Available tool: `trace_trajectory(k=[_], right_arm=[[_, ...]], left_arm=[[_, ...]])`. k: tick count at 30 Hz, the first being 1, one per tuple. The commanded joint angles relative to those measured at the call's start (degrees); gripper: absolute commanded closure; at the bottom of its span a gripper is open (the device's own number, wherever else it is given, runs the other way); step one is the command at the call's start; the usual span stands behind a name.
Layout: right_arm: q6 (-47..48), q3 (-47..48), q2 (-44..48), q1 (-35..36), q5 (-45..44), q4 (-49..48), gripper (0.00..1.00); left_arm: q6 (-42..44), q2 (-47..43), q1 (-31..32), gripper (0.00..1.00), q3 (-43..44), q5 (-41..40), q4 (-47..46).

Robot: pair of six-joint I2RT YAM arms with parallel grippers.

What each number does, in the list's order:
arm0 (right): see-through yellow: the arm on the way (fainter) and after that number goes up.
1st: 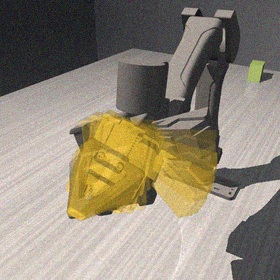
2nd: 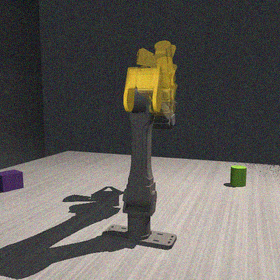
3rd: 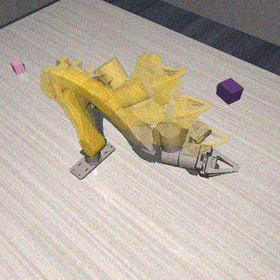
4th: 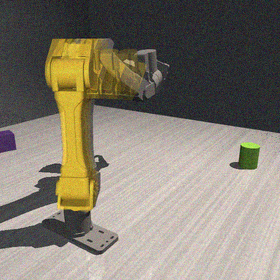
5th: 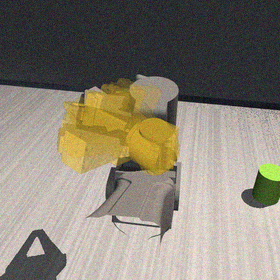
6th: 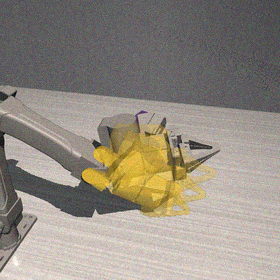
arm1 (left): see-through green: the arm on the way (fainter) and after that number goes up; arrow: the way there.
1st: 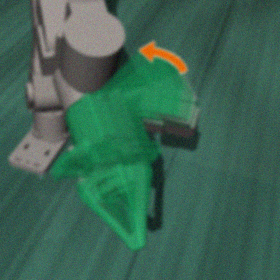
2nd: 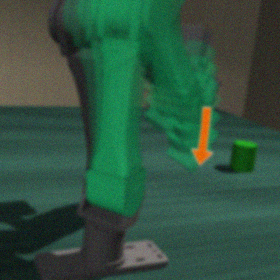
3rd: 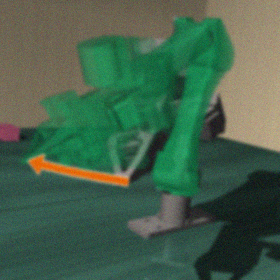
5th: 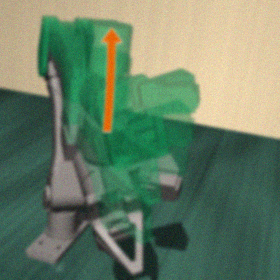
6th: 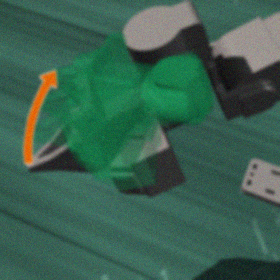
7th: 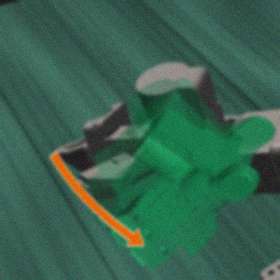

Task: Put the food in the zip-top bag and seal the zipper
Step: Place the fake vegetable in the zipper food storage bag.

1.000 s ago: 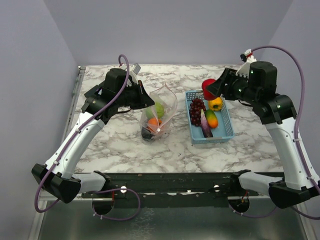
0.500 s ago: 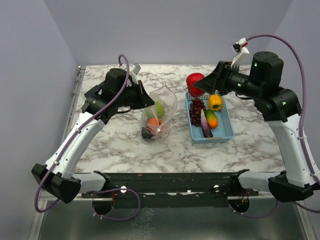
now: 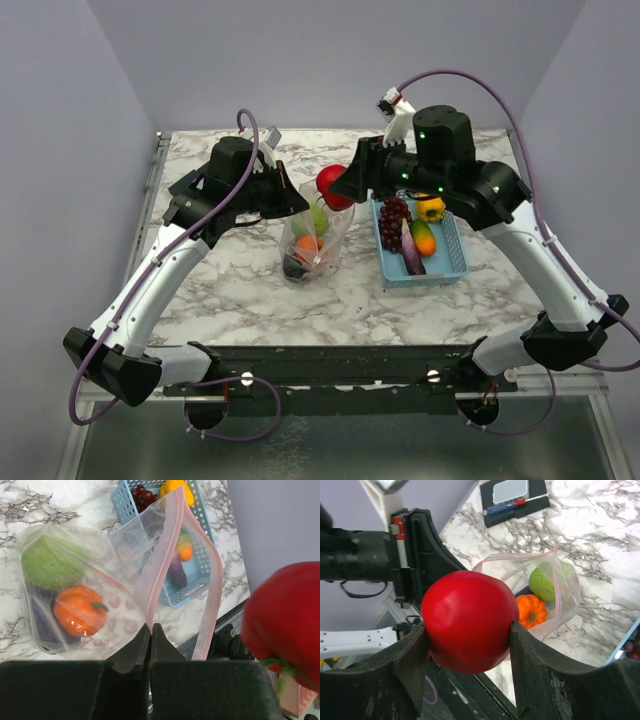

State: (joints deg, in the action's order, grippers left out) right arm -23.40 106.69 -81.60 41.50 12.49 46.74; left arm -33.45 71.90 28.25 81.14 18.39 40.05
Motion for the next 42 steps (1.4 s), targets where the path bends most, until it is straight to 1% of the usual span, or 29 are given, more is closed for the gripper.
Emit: trace_trajectory(k=[1, 6, 9, 15, 20, 22, 23, 25, 27, 32, 37, 42], right_arm=[[2.46, 2.53, -3.03, 2.78, -10.05, 2.62, 0.91], [3.78, 0.83, -5.42, 4.65, -16.15, 3.75, 0.9], [4.38, -1.1, -6.48, 5.11, -18.34, 4.23, 0.89], [4.22, -4.06, -8.31, 5.97, -19.34, 4.22, 0.88], [2.96, -4.66, -10.25, 7.16, -20.97, 4.57, 0.85], [2.31, -4.74, -11.05, 7.36, -21.31, 4.76, 0.82], [1.92, -4.81, -11.42, 7.42, -21.24, 4.78, 0.8], [1.38, -4.83, -11.77, 7.54, -20.76, 4.66, 0.71], [1.02, -4.85, -11.73, 7.64, -20.23, 4.44, 0.58], [0.3, -4.74, -10.85, 7.64, -20.84, 4.45, 0.34], [-0.47, -4.31, -9.41, 7.64, -21.42, 4.69, 0.21], [-1.87, -3.92, -7.77, 7.64, -21.01, 4.8, 0.18]], left_arm=[[-0.31, -0.88, 0.24, 1.0, 0.86, -0.38, 0.54], [-0.12, -0.8, 0.23, 1.0, 0.61, -0.45, 0.65], [-0.12, -0.88, 0.23, 1.0, 0.51, -0.38, 0.64], [-0.12, -0.97, 0.28, 1.0, 0.83, -0.38, 0.65], [-0.12, -1.01, 0.27, 1.0, 0.9, -0.36, 0.64], [-0.22, -1.14, 0.23, 1.0, 0.79, -0.33, 0.64], [-0.21, -1.22, 0.23, 1.0, 0.71, -0.29, 0.64], [-0.21, -1.46, 0.23, 1.0, 0.53, -0.27, 0.64], [-0.21, -1.62, 0.23, 1.0, 0.35, -0.21, 0.64], [-0.12, -2.07, 0.23, 1.0, 0.08, -0.27, 0.64], [-0.12, -2.25, 0.23, 1.0, -0.15, -0.2, 0.64], [-0.2, -2.42, 0.23, 1.0, -0.2, -0.11, 0.65]])
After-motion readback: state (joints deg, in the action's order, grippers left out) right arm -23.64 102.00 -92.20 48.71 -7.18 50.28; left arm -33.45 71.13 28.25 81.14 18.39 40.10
